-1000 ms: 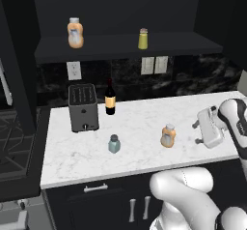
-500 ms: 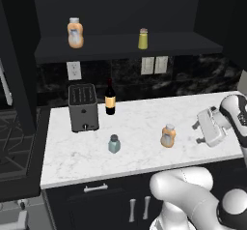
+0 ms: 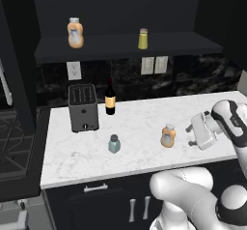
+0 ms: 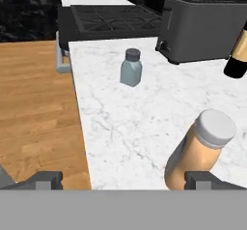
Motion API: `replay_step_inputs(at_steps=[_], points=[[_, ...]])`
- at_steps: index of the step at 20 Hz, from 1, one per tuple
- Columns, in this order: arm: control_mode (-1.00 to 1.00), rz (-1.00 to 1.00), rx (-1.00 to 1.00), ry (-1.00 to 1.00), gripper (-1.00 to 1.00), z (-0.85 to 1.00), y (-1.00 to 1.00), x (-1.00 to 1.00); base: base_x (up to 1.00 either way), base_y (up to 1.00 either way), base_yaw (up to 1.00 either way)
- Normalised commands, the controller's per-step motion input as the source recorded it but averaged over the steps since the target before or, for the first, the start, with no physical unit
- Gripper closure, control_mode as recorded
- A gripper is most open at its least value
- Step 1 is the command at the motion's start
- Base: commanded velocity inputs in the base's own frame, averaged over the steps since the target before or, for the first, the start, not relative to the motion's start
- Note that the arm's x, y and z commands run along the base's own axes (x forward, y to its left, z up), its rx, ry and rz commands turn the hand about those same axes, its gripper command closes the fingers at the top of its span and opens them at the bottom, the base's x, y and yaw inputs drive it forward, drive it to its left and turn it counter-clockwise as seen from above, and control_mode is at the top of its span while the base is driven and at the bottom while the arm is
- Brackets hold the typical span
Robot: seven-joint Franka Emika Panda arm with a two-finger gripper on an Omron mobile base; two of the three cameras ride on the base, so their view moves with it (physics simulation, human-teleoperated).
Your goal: Put the shaker and condiment bottle from the counter next to their counterparts in the cabinet.
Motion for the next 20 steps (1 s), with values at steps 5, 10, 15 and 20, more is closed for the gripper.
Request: replay_step_inputs(at_steps=[5,10,15,20], points=[[-1.0,0.0,0.2,0.05,-1.0,0.0,0.0,0.27,0.0,0.0,0.0],[-1.0,0.0,0.05,0.02,-1.0,-0.25,0.0,0.31,0.0,0.0,0.0],[-1.0,-0.02,0.0,0.0,-1.0,-0.31,0.0,0.22,0.0,0.0,0.0],[-1.0,-0.03,0.0,0.01,-1.0,-0.14,0.0,0.19,0.0,0.0,0.0]])
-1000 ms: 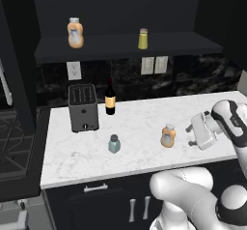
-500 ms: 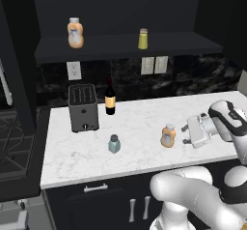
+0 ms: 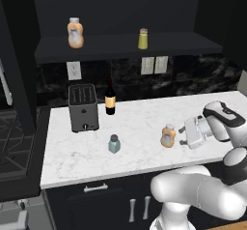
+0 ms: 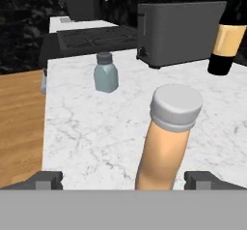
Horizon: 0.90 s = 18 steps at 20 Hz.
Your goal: Put the shaker and condiment bottle from the counter next to their counterparts in the cabinet.
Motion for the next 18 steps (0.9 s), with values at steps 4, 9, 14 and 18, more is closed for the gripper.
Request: replay_step_inputs(at_steps=[4,9,14,18], points=[[-1.0,0.0,0.01,0.01,-1.0,-0.02,0.0,0.12,0.0,0.0,0.0],[-1.0,0.0,0.01,0.0,-1.0,0.0,0.0,0.06,0.0,0.0,0.0],[-1.0,0.0,0.0,0.0,-1.0,0.0,0.0,0.0,0.0,0.0,0.0],[-1.0,0.0,0.0,0.01,-1.0,0.0,0.04,0.0,0.0,0.0,0.0]])
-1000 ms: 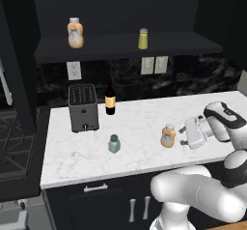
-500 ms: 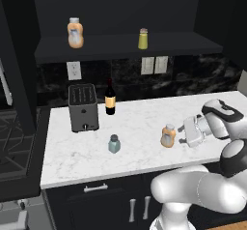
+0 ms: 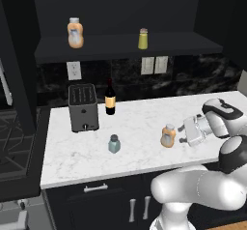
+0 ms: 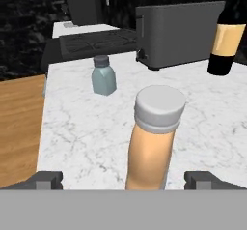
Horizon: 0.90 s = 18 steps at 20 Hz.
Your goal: Put the shaker and condiment bottle from the counter next to their counterparts in the cabinet.
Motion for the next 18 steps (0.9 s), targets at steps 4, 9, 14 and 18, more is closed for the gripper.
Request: replay_step_inputs(at_steps=[4,9,14,18], points=[[-1.0,0.0,0.0,0.0,-1.0,-0.01,0.19,0.0,0.0,0.0,0.0],[-1.0,-0.02,0.0,0.0,-1.0,-0.02,0.32,0.01,0.0,0.0,0.0],[-1.0,0.0,0.0,0.01,-1.0,0.0,0.12,0.0,0.0,0.0,0.0],[-1.0,-0.02,0.0,0.0,-1.0,0.0,0.0,0.0,0.0,0.0,0.0]])
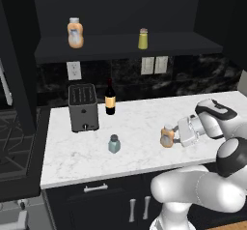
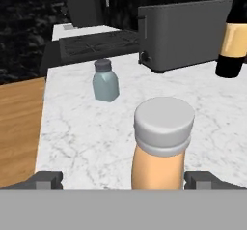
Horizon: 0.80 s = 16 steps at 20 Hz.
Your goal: Put the shaker and condiment bottle from the counter next to their counterparts in the cabinet.
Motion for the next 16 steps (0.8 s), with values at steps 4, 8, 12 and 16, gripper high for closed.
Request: replay_step_inputs(at_steps=[4,8,12,16], points=[[-1.0,-0.04,0.0,-0.02,-1.0,0.0,0.0,0.0,0.0,0.0,0.0],[-1.0,-0.06,0.0,-0.06,-1.0,0.0,0.0,0.0,0.0,0.0,0.0],[-1.0,-0.06,0.0,-0.04,-1.0,0.0,0.0,0.0,0.0,0.0,0.0],[-1.0,-0.04,0.0,0.0,-1.0,-0.18,0.1,0.03,0.0,0.0,0.0]])
